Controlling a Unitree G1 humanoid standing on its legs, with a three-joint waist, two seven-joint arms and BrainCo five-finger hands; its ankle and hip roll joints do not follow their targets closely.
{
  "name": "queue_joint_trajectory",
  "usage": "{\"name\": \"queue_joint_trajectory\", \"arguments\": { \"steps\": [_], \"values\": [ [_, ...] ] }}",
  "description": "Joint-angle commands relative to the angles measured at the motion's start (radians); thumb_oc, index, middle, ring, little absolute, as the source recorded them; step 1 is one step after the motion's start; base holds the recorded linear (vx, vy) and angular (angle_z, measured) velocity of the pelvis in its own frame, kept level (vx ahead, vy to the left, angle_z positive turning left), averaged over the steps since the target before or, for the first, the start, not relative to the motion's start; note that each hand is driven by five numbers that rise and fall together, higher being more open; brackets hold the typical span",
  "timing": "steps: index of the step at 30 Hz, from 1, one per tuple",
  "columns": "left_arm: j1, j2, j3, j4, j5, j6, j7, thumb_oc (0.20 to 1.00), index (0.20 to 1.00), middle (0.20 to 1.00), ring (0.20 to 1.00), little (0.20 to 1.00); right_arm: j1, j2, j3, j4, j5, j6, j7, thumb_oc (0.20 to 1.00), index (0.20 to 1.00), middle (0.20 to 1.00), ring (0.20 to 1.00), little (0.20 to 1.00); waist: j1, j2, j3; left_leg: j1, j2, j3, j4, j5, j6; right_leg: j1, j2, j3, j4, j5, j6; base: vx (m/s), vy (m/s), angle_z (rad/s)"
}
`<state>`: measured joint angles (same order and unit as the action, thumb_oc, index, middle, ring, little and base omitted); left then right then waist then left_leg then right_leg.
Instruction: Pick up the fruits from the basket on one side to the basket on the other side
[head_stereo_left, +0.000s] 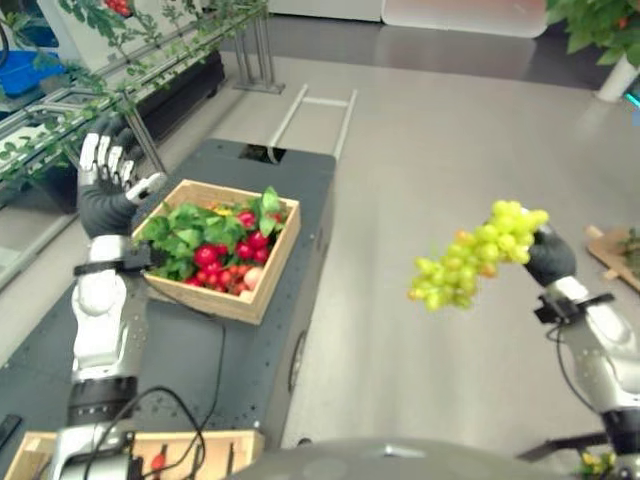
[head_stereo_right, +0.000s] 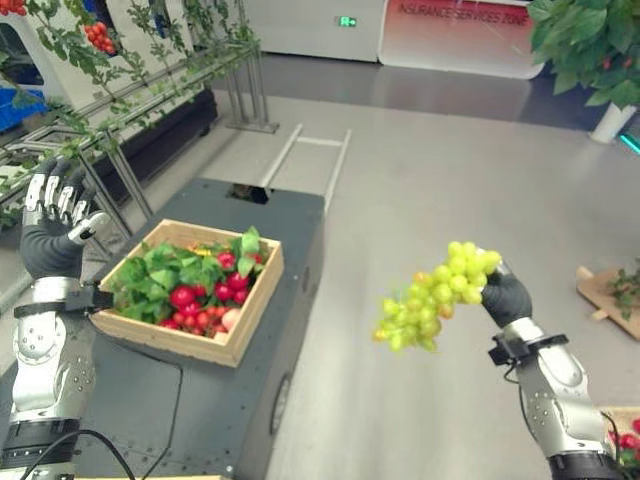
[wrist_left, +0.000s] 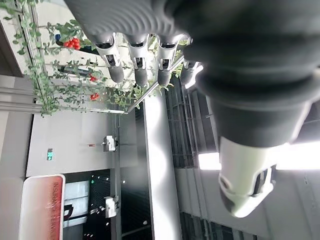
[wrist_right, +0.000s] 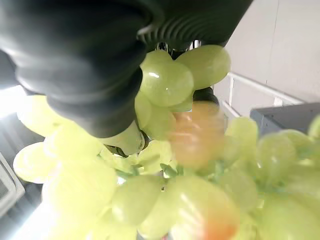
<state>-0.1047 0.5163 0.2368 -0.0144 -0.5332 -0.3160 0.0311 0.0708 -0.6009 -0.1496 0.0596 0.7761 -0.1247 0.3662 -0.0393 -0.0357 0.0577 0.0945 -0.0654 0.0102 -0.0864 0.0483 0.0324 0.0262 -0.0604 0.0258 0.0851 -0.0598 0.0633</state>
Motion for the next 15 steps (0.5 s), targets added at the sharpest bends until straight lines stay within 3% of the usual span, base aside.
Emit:
{"name": "queue_joint_trajectory", "arguments": {
  "steps": [1, 4, 6, 9, 13, 15],
  "values": [
    [0.018, 0.016, 0.019, -0.050, 0.036, -0.052, 0.007, 1.000, 1.000, 1.000, 1.000, 1.000, -0.059, -0.014, -0.082, -0.005, -0.002, -0.090, -0.028, 0.200, 0.200, 0.200, 0.200, 0.200, -0.002, -0.004, -0.048, -0.019, -0.014, 0.035, 0.092, -0.116, -0.005, -0.073, -0.055, 0.003, 0.077, 0.052, 0.110, -0.04, 0.153, -0.42],
    [0.017, 0.001, 0.014, -0.066, 0.036, -0.053, 0.011, 1.000, 1.000, 1.000, 1.000, 1.000, -0.046, 0.001, -0.097, -0.017, -0.027, -0.098, -0.043, 0.200, 0.200, 0.200, 0.200, 0.200, -0.019, -0.004, -0.030, -0.001, -0.025, 0.074, 0.089, -0.123, 0.002, -0.103, -0.069, 0.019, 0.095, 0.083, 0.124, -0.09, 0.138, -0.59],
    [0.008, -0.001, 0.009, -0.071, 0.039, -0.054, 0.015, 1.000, 1.000, 1.000, 1.000, 1.000, -0.036, 0.010, -0.110, -0.021, -0.040, -0.100, -0.054, 0.200, 0.200, 0.200, 0.200, 0.200, -0.027, -0.006, -0.023, 0.007, -0.028, 0.104, 0.083, -0.128, 0.000, -0.123, -0.086, -0.017, 0.083, 0.111, 0.128, -0.12, 0.100, -0.61],
    [-0.011, 0.007, 0.009, -0.073, 0.053, -0.054, 0.025, 1.000, 1.000, 1.000, 1.000, 1.000, -0.032, 0.021, -0.138, -0.011, -0.041, -0.103, -0.073, 0.200, 0.200, 0.200, 0.200, 0.200, -0.018, -0.002, -0.008, 0.007, -0.024, 0.141, 0.076, -0.128, -0.009, -0.142, -0.131, -0.149, 0.075, 0.135, 0.125, -0.14, 0.084, -0.64],
    [-0.031, 0.016, 0.018, -0.069, 0.051, -0.049, 0.049, 1.000, 1.000, 1.000, 1.000, 1.000, -0.035, 0.028, -0.156, 0.011, -0.045, -0.109, -0.097, 0.200, 0.200, 0.200, 0.200, 0.200, 0.007, 0.033, 0.011, -0.019, 0.002, 0.192, 0.079, -0.109, 0.001, -0.103, -0.177, -0.383, 0.284, 0.028, 0.085, -0.16, 0.096, -0.61],
    [-0.031, 0.021, 0.031, -0.075, 0.049, -0.050, 0.051, 1.000, 1.000, 1.000, 1.000, 1.000, -0.047, 0.030, -0.156, 0.017, -0.030, -0.105, -0.093, 0.200, 0.200, 0.200, 0.200, 0.200, 0.018, 0.033, 0.002, -0.016, 0.001, 0.224, 0.063, -0.111, 0.002, -0.070, -0.191, -0.421, 0.333, -0.001, 0.087, -0.08, 0.045, -0.51]
  ]
}}
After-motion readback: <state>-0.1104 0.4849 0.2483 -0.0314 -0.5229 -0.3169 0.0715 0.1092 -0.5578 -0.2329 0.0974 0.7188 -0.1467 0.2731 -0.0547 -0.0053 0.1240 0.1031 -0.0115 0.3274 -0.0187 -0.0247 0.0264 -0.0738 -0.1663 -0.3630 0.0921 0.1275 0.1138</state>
